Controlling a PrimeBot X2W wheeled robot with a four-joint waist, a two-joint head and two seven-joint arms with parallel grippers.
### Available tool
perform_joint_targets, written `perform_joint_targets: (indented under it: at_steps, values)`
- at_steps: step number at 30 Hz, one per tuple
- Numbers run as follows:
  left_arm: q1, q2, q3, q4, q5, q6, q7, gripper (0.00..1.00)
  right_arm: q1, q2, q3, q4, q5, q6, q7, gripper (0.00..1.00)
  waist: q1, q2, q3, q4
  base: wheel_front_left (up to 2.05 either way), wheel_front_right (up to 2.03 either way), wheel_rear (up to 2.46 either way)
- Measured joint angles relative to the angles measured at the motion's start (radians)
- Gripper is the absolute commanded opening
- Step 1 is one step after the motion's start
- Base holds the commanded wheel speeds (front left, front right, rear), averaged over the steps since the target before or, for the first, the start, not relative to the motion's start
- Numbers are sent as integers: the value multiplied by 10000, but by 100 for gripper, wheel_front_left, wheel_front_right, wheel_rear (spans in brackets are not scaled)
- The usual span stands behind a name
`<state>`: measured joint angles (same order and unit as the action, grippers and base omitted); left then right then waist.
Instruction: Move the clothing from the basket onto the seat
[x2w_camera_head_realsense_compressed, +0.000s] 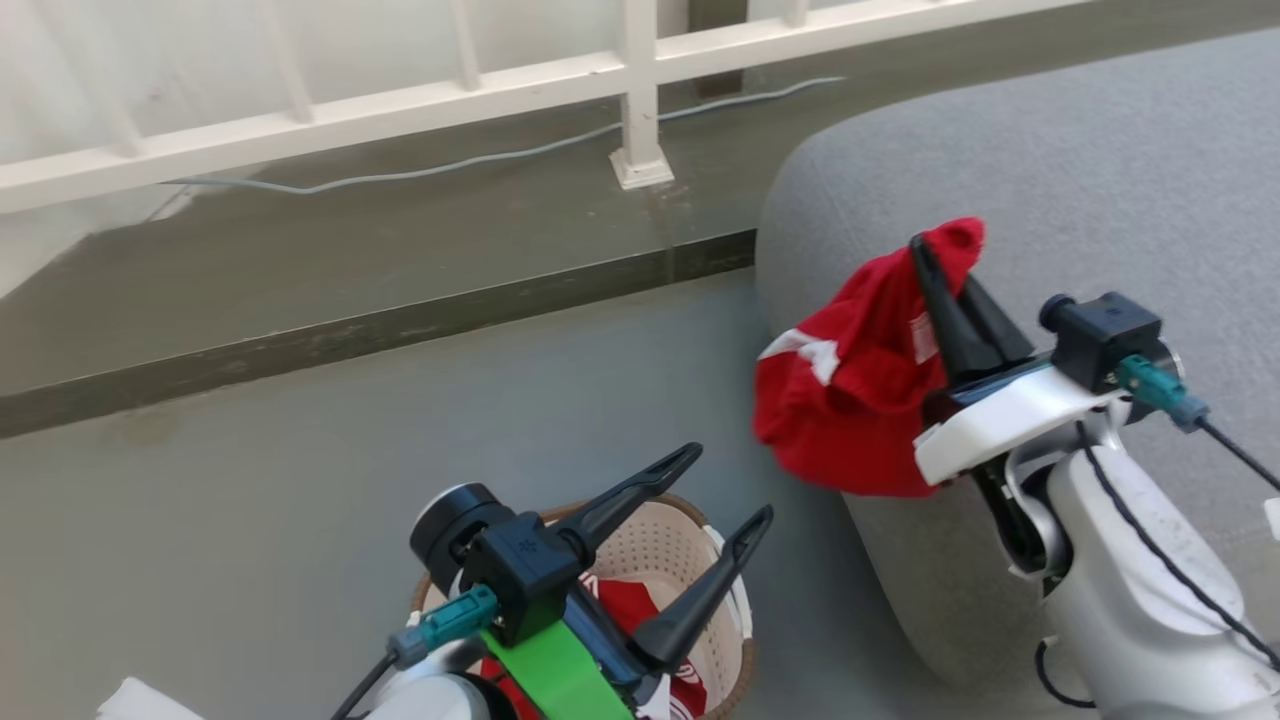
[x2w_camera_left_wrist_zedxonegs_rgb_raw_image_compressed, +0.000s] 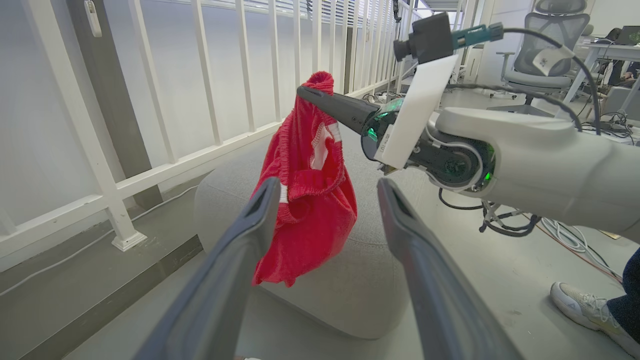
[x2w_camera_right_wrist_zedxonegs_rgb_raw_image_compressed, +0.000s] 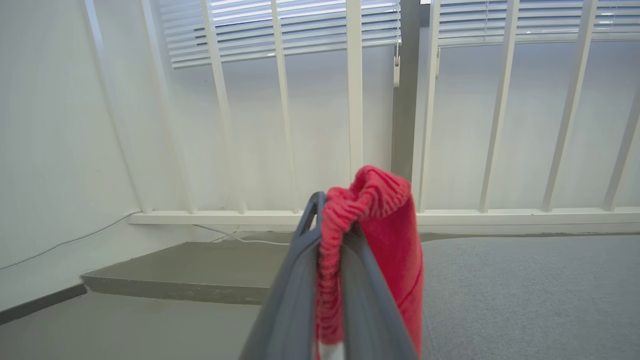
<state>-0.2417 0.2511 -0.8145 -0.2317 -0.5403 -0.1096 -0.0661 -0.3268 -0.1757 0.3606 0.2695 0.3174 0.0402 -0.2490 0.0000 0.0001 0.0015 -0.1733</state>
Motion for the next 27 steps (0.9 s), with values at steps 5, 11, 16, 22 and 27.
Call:
perform_joint_targets:
  at_steps: [5, 11, 16, 22, 27]
  values:
    - [0, 247, -6, 84, 234, 88, 138, 100, -84, -146, -418, -2, 13, -251, -2, 0, 0, 0, 172, -379, 0, 0, 0]
    - [-6, 290, 46, 77, 604, 234, 313, 100, -118, -148, -903, -46, 288, -351, -12, 0, 0, 0, 562, -916, 0, 0, 0]
    - [-44, 387, 92, 54, 721, 318, 391, 100, -136, -146, -1049, -46, 355, -349, -12, 0, 0, 0, 841, -1210, 0, 0, 0]
    - [-226, 464, 113, -23, 794, 322, 523, 100, -453, -217, -1446, -19, 447, -345, -12, 0, 0, 0, 1312, -1585, 0, 0, 0]
    - [-672, 464, 123, -67, 865, 320, 654, 100, -1128, -453, -1854, 276, 522, -330, -13, 0, 0, 0, 1839, -1812, 0, 0, 0]
